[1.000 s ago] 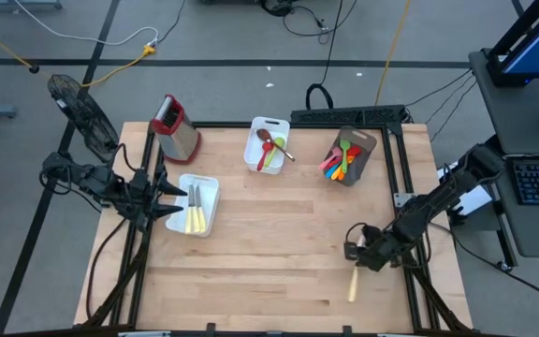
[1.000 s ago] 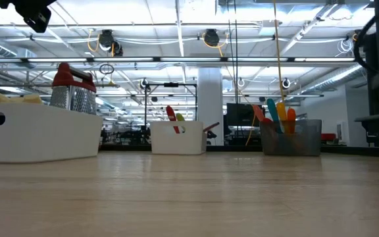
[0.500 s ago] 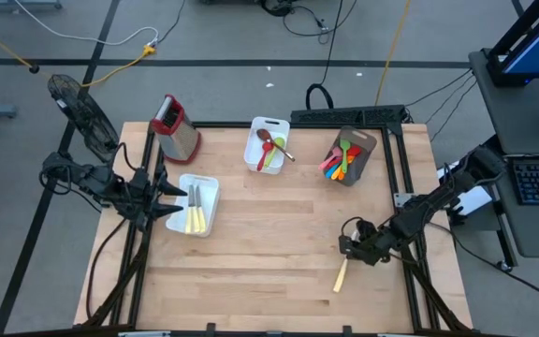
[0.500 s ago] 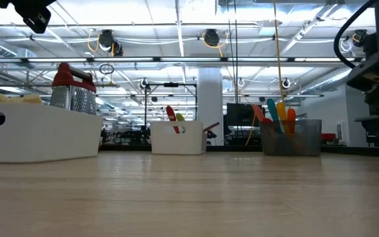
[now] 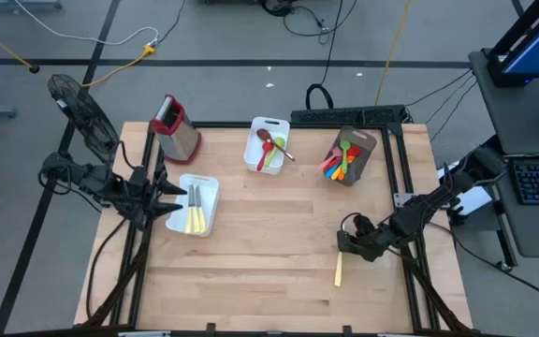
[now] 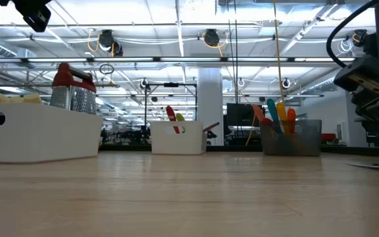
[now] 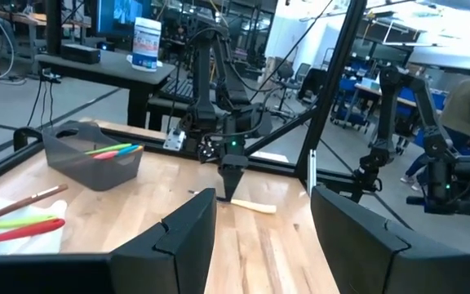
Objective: Pick & Place Kitchen Items
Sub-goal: Put the yellow knife into the bottom white bin
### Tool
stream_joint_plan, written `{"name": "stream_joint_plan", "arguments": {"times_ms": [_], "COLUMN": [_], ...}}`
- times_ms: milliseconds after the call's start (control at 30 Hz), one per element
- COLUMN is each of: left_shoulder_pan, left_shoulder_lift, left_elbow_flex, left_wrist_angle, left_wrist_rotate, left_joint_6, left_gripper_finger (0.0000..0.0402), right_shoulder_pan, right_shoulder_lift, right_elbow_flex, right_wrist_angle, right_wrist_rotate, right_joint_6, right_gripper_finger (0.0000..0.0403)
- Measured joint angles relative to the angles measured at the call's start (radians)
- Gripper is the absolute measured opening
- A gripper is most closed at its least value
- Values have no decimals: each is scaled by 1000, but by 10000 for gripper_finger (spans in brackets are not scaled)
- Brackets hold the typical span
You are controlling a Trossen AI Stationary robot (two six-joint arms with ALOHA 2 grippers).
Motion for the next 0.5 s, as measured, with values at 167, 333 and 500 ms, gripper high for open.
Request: {"name": "stream_joint_plan", "arguments": {"times_ms": [167,333,500], "left_shoulder_pan": [0,0,0], "left_shoulder_lift": [0,0,0], "left_elbow_flex": [0,0,0], "left_wrist_angle": [26,28,29], "left_wrist_rotate": [0,0,-1], "left_joint_6": [2,1,1], "left_gripper_finger": [207,207,207], "right_shoulder_pan": [0,0,-1], "right_shoulder_lift": [0,0,-11], "right_elbow_flex": [0,-1,-1], "right_wrist_angle": [14,42,47], "right_wrist_rotate": [5,11,16], "right_joint_6": [-13,-34,-43], "right_gripper_finger": [1,1,1]}}
